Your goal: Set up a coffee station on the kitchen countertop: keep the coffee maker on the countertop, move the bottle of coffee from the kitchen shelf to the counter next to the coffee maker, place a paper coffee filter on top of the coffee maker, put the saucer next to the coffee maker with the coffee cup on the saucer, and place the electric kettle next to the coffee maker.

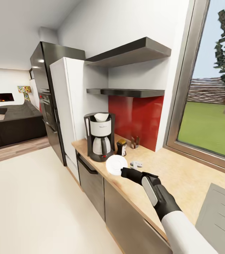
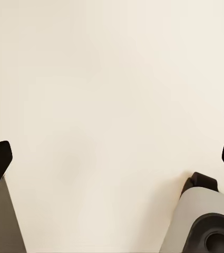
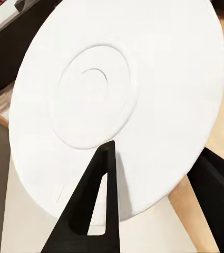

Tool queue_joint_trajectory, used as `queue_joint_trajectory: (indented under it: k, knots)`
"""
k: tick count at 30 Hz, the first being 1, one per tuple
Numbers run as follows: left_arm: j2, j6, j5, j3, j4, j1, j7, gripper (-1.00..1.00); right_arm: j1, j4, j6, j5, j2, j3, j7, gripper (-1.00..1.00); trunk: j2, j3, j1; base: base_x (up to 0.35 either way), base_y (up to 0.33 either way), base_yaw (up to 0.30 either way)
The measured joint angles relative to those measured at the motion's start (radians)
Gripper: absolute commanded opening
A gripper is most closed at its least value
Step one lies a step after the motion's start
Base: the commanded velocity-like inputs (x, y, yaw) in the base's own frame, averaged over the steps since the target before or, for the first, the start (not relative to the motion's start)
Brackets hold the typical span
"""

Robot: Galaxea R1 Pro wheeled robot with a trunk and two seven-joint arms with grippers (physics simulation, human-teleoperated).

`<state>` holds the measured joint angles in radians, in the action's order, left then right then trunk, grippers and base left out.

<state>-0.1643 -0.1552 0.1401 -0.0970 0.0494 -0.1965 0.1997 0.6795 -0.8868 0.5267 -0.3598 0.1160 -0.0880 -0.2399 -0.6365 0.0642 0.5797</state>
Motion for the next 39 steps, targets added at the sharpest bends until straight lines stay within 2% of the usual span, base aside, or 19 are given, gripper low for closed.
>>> queue_joint_trajectory:
  k: [1,3,6,7,8,11,17,32,39]
  knots:
    - [0.0,0.0,0.0,0.0,0.0,0.0,0.0,1.0,0.0,0.031,0.034,0.003,-0.002,0.017,0.003,-1.0,0.0,0.0,0.0,0.135,0.141,0.0]
    - [0.0,0.001,0.0,0.0,0.0,0.0,0.0,1.0,0.0,0.052,0.043,-0.001,-0.002,0.046,0.004,-1.0,0.0,0.0,0.0,0.089,0.092,0.0]
    - [0.001,0.002,0.0,0.0,0.0,0.0,0.0,1.0,0.001,0.092,0.049,0.004,-0.003,0.121,0.006,-1.0,0.0,0.0,0.0,0.027,0.028,0.0]
    - [0.001,0.002,-0.001,0.0,-0.001,0.0,0.001,1.0,0.001,0.116,0.051,0.005,-0.004,0.158,0.008,-1.0,0.0,0.0,0.0,0.005,0.005,0.0]
    - [0.001,0.002,-0.001,0.0,-0.001,0.0,0.001,1.0,0.001,0.123,0.053,0.002,-0.004,0.169,0.008,-1.0,0.0,0.0,0.0,0.003,0.003,0.0]
    - [0.001,0.002,-0.001,0.0,0.0,0.0,0.001,1.0,0.001,0.13,0.057,0.001,-0.004,0.183,0.008,-1.0,0.0,0.0,0.0,0.132,0.086,0.0]
    - [0.001,0.002,-0.001,0.0,0.0,0.0,0.001,1.0,0.001,0.129,0.057,0.0,-0.006,0.183,0.008,-1.0,0.0,0.0,0.0,0.183,0.122,0.0]
    - [0.0,0.002,-0.001,0.001,0.001,0.0,0.001,1.0,0.001,0.128,0.057,-0.003,-0.007,0.185,0.008,-1.0,0.0,0.0,0.0,0.015,0.006,0.0]
    - [0.001,0.002,-0.001,0.001,-0.002,0.0,0.001,1.0,0.001,0.13,0.057,-0.002,-0.008,0.193,0.022,-1.0,0.0,0.0,0.0,0.202,0.0,0.0]
